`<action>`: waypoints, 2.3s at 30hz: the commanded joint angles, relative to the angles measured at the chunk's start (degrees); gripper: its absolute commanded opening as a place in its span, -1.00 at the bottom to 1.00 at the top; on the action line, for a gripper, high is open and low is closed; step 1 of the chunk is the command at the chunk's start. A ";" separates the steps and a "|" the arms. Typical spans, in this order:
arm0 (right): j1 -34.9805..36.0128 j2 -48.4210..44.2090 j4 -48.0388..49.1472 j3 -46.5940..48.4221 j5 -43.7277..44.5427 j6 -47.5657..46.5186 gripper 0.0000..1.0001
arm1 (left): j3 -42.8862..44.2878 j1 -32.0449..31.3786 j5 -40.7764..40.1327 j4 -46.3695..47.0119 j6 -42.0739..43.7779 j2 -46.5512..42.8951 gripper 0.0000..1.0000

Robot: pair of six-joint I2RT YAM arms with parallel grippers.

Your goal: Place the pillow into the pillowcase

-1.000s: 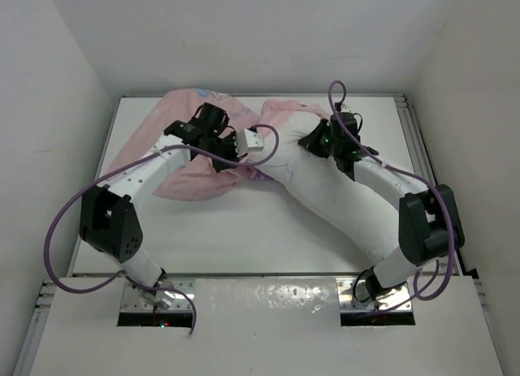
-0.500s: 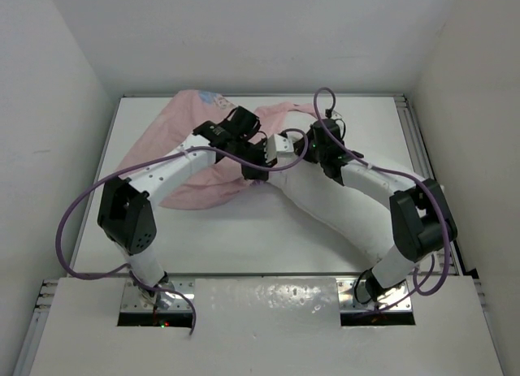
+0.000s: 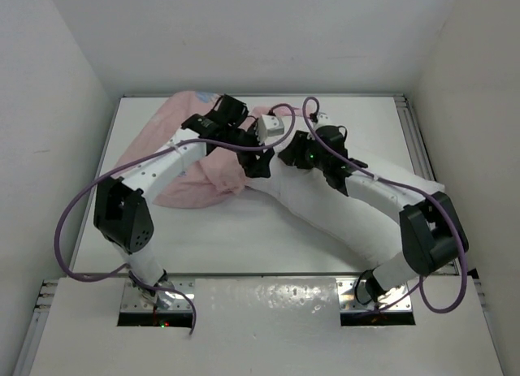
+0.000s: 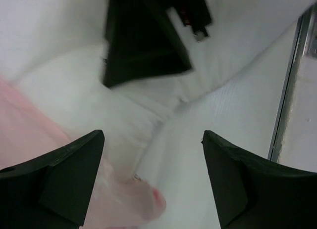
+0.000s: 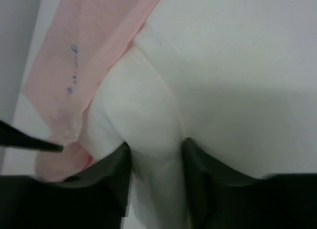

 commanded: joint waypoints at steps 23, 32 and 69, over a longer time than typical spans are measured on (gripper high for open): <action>-19.93 11.64 -23.19 28.85 -9.67 -14.98 0.96 | 26.56 1.56 -32.12 19.60 -22.54 24.81 0.49; -17.57 26.69 -32.25 38.63 -25.34 -26.57 0.89 | 28.49 1.91 -26.06 18.37 -25.08 29.55 -0.26; 3.36 -12.68 4.04 5.23 13.76 -17.72 -1.00 | 39.84 -9.07 -1.28 -3.16 -13.32 18.92 -1.00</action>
